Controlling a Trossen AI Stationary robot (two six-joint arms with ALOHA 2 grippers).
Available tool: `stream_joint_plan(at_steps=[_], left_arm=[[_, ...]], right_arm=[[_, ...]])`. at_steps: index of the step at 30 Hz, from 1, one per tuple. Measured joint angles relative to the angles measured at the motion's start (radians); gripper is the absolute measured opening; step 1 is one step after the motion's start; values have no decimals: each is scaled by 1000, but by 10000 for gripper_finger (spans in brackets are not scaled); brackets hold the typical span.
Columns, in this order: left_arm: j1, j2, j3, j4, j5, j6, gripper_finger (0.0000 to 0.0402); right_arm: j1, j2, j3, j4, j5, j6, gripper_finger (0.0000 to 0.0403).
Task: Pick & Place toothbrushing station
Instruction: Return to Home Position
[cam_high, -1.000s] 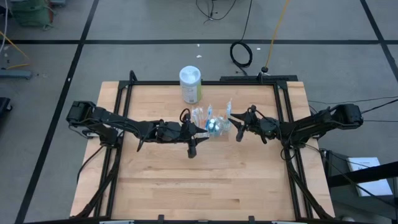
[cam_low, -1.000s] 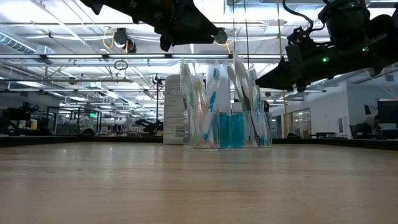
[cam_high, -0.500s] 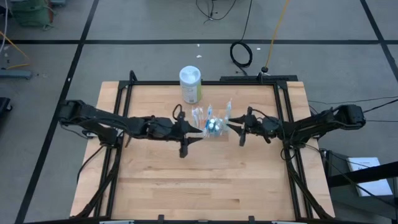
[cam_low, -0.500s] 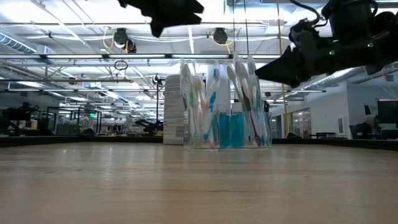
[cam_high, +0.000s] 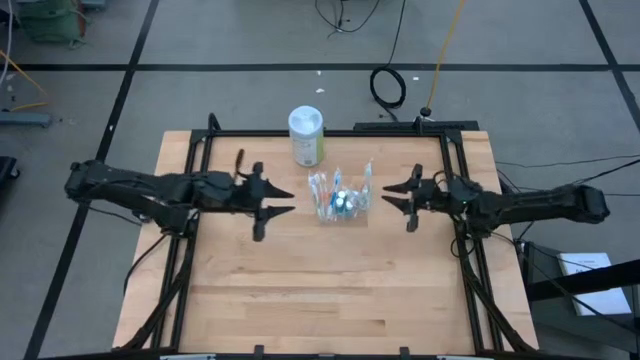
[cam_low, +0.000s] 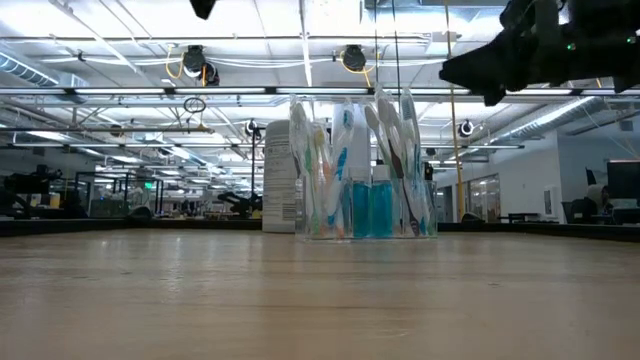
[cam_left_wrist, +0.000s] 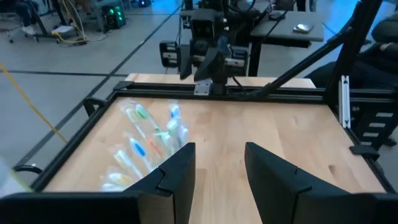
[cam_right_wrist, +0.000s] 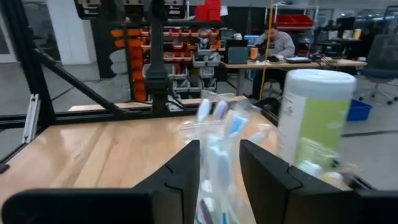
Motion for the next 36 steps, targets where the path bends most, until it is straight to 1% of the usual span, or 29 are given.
stream_joint_plan(at_steps=[3, 6, 13, 15, 18, 21, 29, 36], left_arm=[[0, -60, 0, -37, 1, 17, 145], [0, -124, 0, -61, 1, 21, 145], [0, -289, 0, -174, 1, 43, 145], [0, -336, -1, -212, 1, 67, 145], [0, -402, -28, -216, 0, 108, 145], [0, -470, -86, -213, 0, 118, 145], [0, -709, -287, -186, 0, 137, 145], [0, -919, -409, -161, -1, 168, 145]], right_arm=[[-13, -84, 39, -133, -11, 11, 105], [-21, -136, 97, -247, -52, 12, 105], [-22, -173, 274, -513, -53, 37, 105], [-22, -177, 311, -571, -53, 47, 105], [-22, -197, 345, -648, -53, 33, 105], [-22, -235, 345, -690, -63, 22, 105], [-22, -346, 344, -772, -105, 25, 105], [-22, -444, 286, -767, -106, 33, 105]])
